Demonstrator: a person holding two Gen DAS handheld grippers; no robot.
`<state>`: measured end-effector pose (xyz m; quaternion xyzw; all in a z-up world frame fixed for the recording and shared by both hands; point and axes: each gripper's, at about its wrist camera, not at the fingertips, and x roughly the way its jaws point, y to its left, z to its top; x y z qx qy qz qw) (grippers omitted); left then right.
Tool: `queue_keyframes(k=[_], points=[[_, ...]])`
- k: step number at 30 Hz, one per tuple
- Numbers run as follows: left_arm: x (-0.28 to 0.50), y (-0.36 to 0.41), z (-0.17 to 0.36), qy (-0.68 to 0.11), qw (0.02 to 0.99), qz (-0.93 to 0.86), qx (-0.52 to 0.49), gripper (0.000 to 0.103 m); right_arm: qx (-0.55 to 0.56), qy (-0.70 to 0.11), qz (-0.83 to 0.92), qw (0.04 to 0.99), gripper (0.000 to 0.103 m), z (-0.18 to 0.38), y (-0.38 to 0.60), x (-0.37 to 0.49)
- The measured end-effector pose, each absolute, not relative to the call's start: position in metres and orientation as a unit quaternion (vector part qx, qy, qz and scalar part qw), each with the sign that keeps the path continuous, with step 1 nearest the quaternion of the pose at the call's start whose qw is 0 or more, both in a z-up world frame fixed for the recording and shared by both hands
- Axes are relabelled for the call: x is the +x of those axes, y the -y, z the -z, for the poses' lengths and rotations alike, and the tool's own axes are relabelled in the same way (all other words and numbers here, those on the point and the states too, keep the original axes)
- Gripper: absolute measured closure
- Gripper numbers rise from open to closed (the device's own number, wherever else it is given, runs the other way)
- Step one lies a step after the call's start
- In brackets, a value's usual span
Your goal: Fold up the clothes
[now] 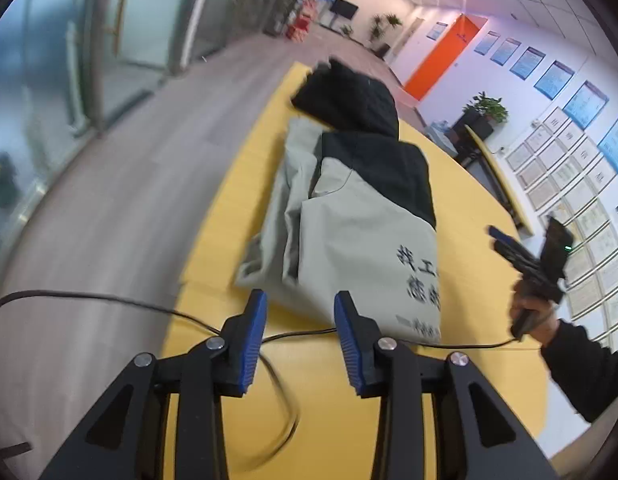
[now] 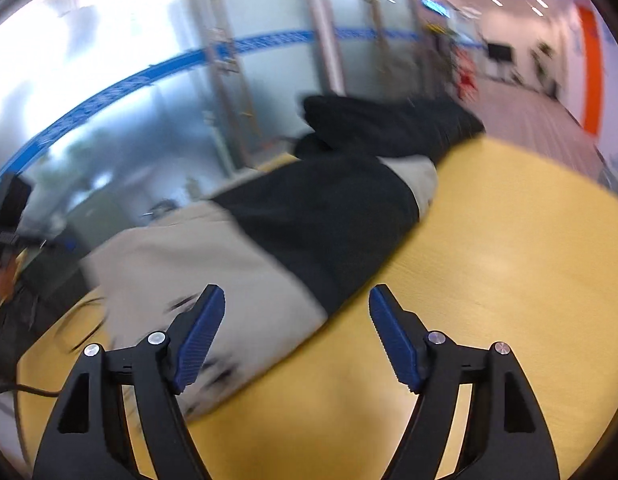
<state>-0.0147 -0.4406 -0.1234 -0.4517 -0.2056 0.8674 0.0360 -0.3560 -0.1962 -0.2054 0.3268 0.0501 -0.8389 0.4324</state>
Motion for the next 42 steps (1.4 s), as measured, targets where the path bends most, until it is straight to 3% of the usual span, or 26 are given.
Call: queue_keyframes(k=[3,5,6,13,20,28,42], points=[[0.045,0.438,0.072,0.204,-0.021,-0.881,-0.425,0.053,0.308,-0.037,0.832,0.459,0.021,0.169,0.159,-0.317],[0.080,0.425,0.044,0.197,-0.057,-0.891,-0.405,0.029,0.299,-0.033,0.829,0.471,0.018,0.147,0.139,-0.296],[0.090,0.413,0.036,0.188,-0.069,-0.893,-0.403,0.026,0.296,-0.033,0.828,0.475,0.016,0.138,0.132,-0.287],[0.090,0.272,0.038,0.106,-0.076,-0.881,-0.454,0.021,0.314,-0.082,0.830,0.454,0.002,0.112,0.141,-0.232],[0.082,0.170,0.047,0.084,-0.091,-0.880,-0.460,0.012,0.357,-0.146,0.801,0.459,0.002,0.104,0.163,-0.199],[0.072,0.154,0.050,0.092,-0.137,-0.873,-0.460,0.010,0.368,-0.193,0.786,0.459,0.002,0.098,0.167,-0.186],[0.046,0.176,0.058,0.087,-0.112,-0.873,-0.466,0.006,0.384,-0.214,0.786,0.435,0.002,0.111,0.202,-0.199]])
